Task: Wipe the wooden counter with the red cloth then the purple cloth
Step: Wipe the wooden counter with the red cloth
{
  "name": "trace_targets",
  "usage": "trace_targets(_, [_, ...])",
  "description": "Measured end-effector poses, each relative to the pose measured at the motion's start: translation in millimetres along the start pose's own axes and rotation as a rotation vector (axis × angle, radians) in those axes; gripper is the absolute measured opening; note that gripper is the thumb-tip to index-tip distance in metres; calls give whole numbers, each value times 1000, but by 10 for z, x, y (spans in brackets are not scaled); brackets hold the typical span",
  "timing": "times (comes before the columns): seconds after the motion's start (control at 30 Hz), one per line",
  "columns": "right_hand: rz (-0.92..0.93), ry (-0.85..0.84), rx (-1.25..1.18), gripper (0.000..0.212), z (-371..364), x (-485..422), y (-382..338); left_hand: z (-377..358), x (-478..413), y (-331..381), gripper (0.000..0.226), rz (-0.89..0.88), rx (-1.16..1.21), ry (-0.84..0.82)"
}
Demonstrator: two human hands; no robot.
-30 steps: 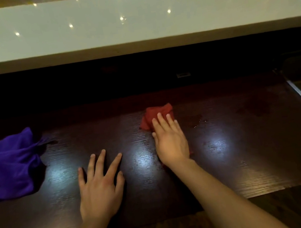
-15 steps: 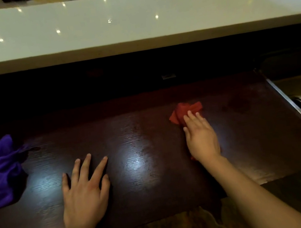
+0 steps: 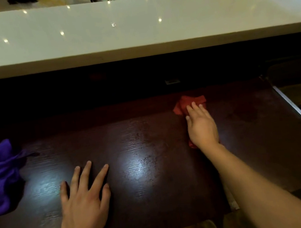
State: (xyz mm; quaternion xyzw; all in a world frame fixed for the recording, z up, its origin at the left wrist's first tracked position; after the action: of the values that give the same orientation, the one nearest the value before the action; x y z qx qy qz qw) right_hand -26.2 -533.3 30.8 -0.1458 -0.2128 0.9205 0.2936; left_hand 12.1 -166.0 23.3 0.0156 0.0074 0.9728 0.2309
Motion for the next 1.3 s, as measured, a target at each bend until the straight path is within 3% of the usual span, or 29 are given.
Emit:
trace_targets(0.1, [92, -56, -25, 44, -157, 101, -343, 9, 10, 7, 58, -2, 2, -1])
trace_targets(0.23, [459, -249, -51, 44, -288, 970, -667, 11, 12, 16, 58, -4, 1, 4])
trace_targets(0.3, [558, -297, -26, 44, -223, 1136, -558, -5, 2, -3, 57, -3, 0, 1])
trace_targets(0.37, [530, -239, -4, 42, -121, 984, -340, -25, -2, -22, 57, 0, -1, 8])
trace_targets(0.5, [130, -99, 24, 45, -61, 289, -104, -37, 3, -21, 56, -4, -11, 9])
trace_targets(0.57, [22, -76, 35, 51, -184, 97, -290, -31, 4, -17, 57, -8, -20, 4])
trace_targets(0.63, [87, -103, 45, 56, -349, 179, -594, -15, 2, -17, 57, -5, -17, 9])
trace_targets(0.73, [410, -251, 46, 59, -518, 775, -909, -30, -5, -19, 56, -5, -16, 5])
trace_targets(0.83, [635, -386, 50, 56, -461, 977, -756, -68, -10, -39, 55, -12, -12, 20])
trace_targets(0.9, [596, -327, 60, 53, -417, 667, -620, -67, -11, -41, 55, -13, -6, 28])
trace_targets(1.0, [300, -218, 28, 52, -455, 6, -673, -64, -3, -32, 54, -10, -20, 26])
trace_targets(1.07, [199, -182, 39, 53, -577, -192, -851, -54, 1, -18, 55, -16, -22, 29])
trace_targets(1.17, [279, -201, 31, 53, -728, 1, -1133, -29, -1, -11, 55, -15, -23, 24])
trace_targets(1.3, [568, -324, 11, 52, -722, 958, -1253, -13, -2, 9, 56, -4, -32, 6])
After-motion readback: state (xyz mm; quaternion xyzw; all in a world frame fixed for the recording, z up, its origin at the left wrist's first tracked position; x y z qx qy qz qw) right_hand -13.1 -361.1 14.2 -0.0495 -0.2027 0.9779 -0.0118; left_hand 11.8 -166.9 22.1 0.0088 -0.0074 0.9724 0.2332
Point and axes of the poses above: each hand's wrist, its own x-axis away from the middle knuckle, its own z-axis out of the back of the hand, y = z × x, the point moved 4 cm from there along -x, towards the middle knuckle, and after that the axes turned 11 degrees about -x, right-handed, at the moved point
